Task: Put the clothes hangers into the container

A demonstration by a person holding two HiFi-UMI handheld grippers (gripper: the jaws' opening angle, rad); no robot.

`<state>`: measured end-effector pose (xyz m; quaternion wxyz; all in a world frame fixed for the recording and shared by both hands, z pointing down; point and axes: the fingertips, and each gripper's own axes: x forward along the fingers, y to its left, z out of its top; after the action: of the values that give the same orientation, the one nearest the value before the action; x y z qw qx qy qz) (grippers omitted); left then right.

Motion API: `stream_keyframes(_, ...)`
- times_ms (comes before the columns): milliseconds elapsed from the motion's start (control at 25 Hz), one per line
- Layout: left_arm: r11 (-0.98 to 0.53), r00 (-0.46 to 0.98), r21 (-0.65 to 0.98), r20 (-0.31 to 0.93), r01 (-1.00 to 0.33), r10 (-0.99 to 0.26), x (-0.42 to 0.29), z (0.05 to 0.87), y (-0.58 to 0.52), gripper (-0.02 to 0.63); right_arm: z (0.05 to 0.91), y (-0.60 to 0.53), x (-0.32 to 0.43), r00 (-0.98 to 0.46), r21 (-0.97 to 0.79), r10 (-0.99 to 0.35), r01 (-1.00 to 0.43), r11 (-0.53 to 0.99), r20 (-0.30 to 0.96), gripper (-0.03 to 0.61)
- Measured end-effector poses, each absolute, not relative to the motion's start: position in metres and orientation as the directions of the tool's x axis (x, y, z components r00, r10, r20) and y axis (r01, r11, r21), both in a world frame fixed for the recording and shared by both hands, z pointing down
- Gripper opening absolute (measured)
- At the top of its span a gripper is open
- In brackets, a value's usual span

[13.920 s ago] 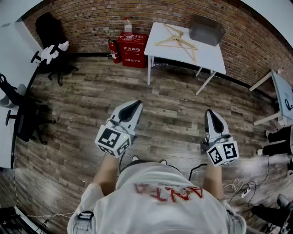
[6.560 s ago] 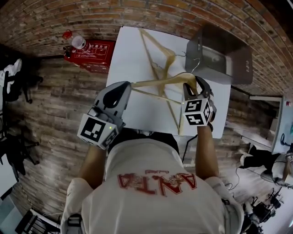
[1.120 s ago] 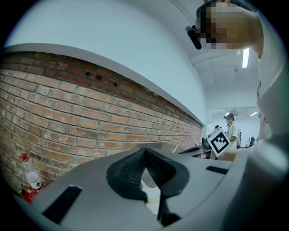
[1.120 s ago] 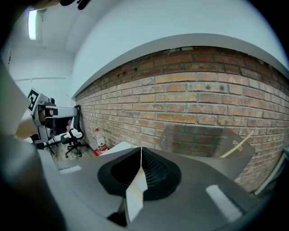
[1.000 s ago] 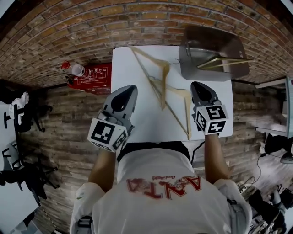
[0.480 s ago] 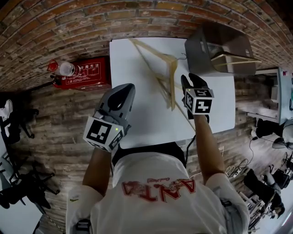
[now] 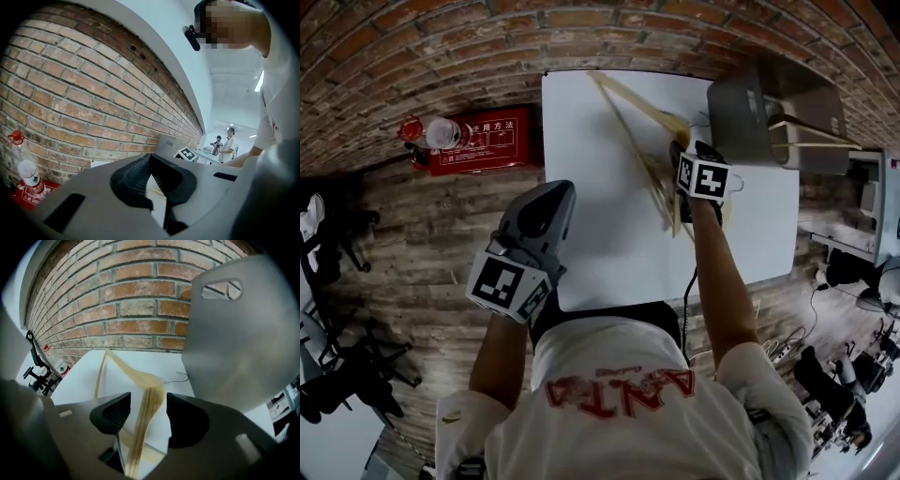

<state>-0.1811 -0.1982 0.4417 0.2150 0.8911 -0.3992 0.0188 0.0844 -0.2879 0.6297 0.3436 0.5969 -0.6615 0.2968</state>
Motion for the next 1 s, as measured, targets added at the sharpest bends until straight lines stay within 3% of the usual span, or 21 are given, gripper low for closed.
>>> stream_keyframes(600,-0.566,0.685,0.423,0.213,-0.707,-0.696,-0.207,0.458,-0.204,0.009,0.668,-0.314,0.096,-0.041,-0.026,-0.496,-0.999,0.037,0.867,0.217)
stream_keyframes(1000,-0.59,0.694,0.395,0.207,-0.704,-0.69,-0.194,0.45,-0.193,0.009,0.642,-0.302,0.085,-0.011,0.109,-0.571,-0.978,0.176,0.821,0.192)
